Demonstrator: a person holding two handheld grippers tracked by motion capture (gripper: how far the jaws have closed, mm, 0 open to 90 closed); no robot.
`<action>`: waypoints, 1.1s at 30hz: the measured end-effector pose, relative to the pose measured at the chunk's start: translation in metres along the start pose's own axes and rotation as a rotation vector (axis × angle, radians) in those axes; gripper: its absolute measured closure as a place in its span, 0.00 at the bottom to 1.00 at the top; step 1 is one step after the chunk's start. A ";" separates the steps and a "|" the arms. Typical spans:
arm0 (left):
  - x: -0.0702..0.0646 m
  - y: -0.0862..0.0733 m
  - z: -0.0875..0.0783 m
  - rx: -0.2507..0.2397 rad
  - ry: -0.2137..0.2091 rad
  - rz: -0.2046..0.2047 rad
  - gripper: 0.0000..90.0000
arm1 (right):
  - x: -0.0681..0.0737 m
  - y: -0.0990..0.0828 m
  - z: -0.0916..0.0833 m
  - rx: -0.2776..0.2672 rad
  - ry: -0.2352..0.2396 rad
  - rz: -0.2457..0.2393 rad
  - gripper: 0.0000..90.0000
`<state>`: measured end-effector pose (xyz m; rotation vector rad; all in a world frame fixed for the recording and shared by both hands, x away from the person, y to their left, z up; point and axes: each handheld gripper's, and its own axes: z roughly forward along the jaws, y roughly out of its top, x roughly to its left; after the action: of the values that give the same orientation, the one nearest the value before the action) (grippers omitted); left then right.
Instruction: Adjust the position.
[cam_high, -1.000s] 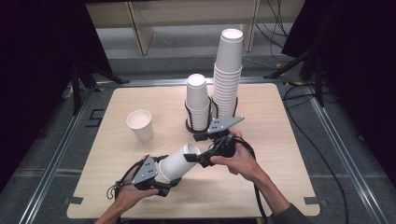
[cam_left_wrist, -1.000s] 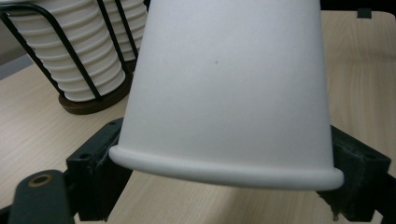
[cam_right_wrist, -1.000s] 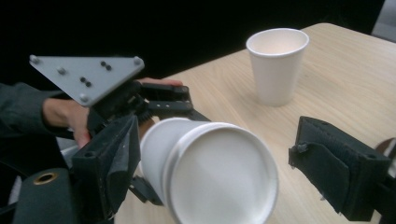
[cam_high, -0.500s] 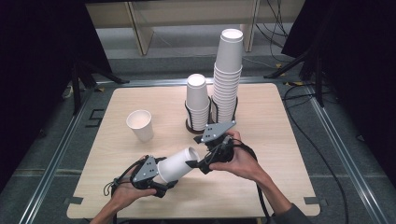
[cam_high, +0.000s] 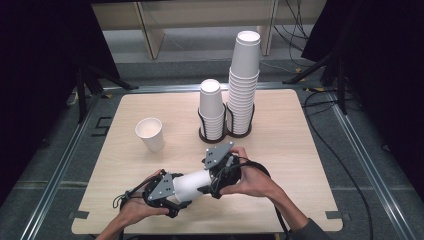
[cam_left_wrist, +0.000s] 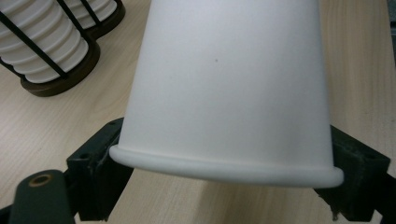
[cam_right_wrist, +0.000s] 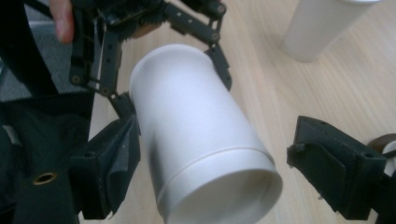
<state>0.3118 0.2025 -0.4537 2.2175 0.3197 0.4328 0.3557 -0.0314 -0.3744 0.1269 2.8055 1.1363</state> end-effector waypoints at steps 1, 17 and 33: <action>-0.001 0.000 0.000 -0.004 0.000 -0.002 0.16 | 0.000 0.000 0.002 0.007 0.007 -0.036 0.18; -0.003 0.004 -0.005 -0.039 -0.025 0.032 0.16 | 0.006 -0.004 0.021 0.082 0.078 -0.077 0.19; -0.003 0.002 -0.007 -0.060 -0.053 0.078 0.16 | 0.001 -0.012 0.024 0.087 0.139 -0.110 0.25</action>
<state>0.3066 0.2050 -0.4487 2.1838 0.1903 0.4190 0.3575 -0.0235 -0.4000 -0.1025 2.9412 1.0378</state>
